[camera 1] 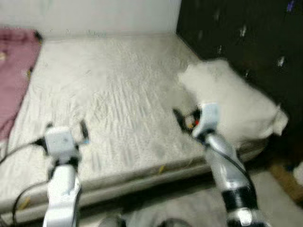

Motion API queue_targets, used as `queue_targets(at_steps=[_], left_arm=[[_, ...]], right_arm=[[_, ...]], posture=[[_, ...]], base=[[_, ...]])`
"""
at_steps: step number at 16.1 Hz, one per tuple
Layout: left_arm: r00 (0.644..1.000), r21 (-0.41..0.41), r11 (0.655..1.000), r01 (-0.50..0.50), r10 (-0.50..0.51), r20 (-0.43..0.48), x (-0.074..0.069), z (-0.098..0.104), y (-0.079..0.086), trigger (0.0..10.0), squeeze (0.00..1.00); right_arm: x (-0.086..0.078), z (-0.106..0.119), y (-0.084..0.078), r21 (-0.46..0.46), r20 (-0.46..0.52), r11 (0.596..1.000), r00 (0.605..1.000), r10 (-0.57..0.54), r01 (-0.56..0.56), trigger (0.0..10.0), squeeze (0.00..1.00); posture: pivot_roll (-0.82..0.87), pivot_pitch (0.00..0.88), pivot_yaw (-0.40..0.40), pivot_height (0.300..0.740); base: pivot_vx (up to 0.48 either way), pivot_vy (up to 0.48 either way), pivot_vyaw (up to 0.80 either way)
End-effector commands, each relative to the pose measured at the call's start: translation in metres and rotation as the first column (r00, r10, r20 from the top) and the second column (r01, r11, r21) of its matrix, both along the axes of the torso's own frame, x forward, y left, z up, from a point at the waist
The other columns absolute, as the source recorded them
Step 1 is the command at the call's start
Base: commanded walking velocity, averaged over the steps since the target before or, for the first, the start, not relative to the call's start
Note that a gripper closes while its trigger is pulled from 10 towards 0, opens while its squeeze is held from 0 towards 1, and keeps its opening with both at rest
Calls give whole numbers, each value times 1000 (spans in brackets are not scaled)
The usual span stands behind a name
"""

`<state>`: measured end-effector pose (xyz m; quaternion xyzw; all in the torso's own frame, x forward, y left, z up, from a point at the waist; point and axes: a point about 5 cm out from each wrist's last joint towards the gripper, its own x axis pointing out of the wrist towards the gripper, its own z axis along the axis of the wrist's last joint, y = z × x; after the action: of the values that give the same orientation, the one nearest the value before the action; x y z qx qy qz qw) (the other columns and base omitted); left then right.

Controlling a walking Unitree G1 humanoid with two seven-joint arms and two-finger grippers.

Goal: Clean up the room

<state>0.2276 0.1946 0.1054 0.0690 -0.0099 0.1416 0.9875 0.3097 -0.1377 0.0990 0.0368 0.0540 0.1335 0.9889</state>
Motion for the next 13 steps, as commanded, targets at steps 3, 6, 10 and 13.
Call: queue_targets(at_steps=[3,6,10,13], left_arm=[[1000,14,1000,-4,4,0,1,2,4,10000,0],[1000,15,1000,-3,3,-1,2,2,3,10000,0],[1000,12,1000,-6,6,-3,2,2,3,10000,0],[1000,13,1000,-6,6,-3,3,2,3,10000,0]], right_arm=[[3,8,5,2,32,1000,999,18,-18,10000,0],[4,9,8,-18,50,999,998,44,-43,10000,0],[5,9,9,-21,46,999,998,43,-42,10000,0],[6,8,9,-23,44,999,998,41,-40,10000,0]], posture=[[-57,0,-57,740],[-53,0,-59,740],[-49,0,-62,740],[-49,0,-61,740]], base=[[0,480,0],[0,480,194],[0,480,198],[0,480,0]])
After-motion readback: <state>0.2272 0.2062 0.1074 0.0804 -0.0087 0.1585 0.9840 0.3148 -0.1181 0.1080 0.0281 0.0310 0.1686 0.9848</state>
